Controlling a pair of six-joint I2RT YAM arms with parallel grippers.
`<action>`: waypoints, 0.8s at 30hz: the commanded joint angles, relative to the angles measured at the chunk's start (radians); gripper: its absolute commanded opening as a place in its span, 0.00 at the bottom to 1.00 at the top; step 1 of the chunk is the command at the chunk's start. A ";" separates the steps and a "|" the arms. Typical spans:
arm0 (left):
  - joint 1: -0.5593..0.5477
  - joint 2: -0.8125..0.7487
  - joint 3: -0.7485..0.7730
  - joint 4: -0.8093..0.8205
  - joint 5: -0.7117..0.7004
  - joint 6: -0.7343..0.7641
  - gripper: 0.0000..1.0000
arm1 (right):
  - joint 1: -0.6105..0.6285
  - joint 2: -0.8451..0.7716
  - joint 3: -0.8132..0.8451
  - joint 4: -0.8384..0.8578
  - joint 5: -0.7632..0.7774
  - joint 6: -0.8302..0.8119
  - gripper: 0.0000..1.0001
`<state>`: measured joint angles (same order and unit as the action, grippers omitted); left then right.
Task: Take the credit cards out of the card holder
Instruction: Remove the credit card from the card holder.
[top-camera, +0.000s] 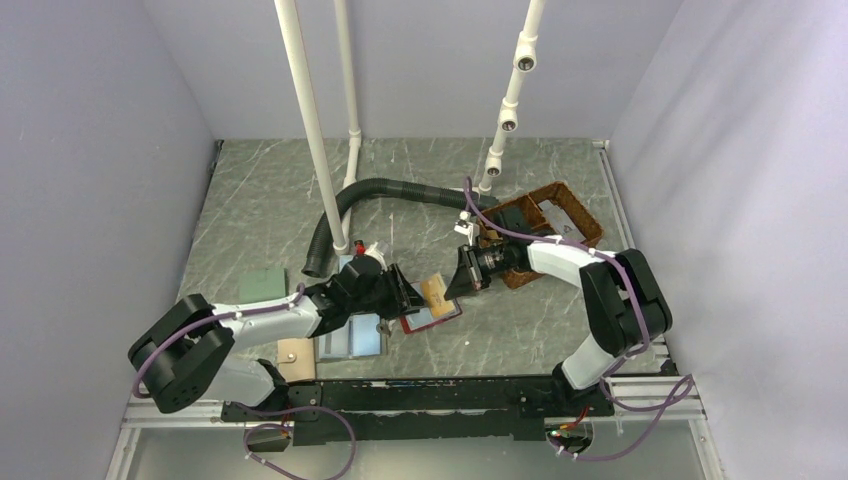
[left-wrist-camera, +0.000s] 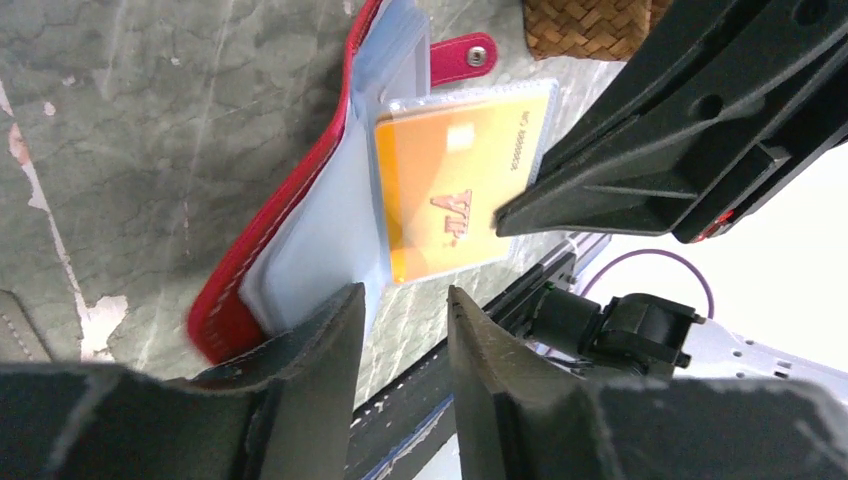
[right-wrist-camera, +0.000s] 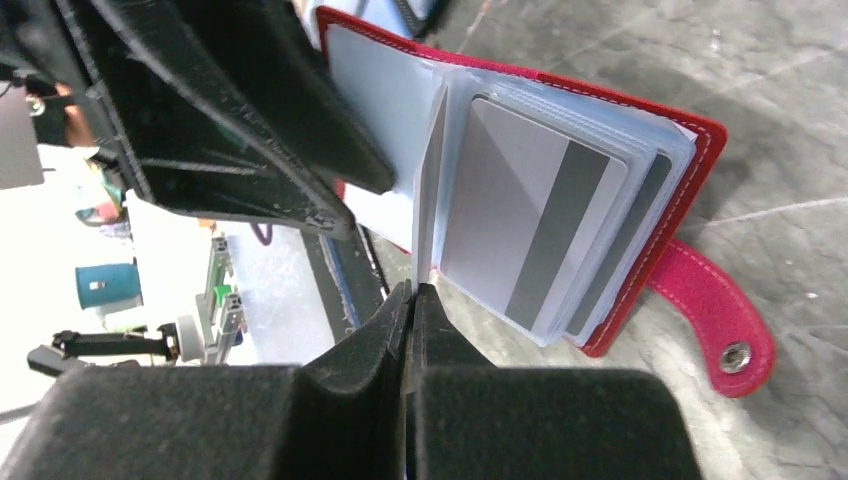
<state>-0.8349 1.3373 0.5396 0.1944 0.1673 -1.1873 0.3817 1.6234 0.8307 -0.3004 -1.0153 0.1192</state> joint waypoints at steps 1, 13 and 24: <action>0.006 -0.035 -0.038 0.217 -0.006 -0.059 0.43 | -0.010 -0.070 -0.015 0.067 -0.179 -0.033 0.00; 0.007 -0.051 -0.057 0.252 -0.041 -0.089 0.48 | -0.075 -0.099 -0.031 0.068 -0.321 -0.094 0.00; 0.007 -0.017 -0.073 0.405 0.031 -0.023 0.55 | -0.100 -0.116 -0.061 0.165 -0.402 -0.009 0.00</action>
<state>-0.8326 1.2812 0.4751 0.4679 0.1596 -1.2484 0.2882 1.5536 0.7757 -0.2253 -1.2881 0.0795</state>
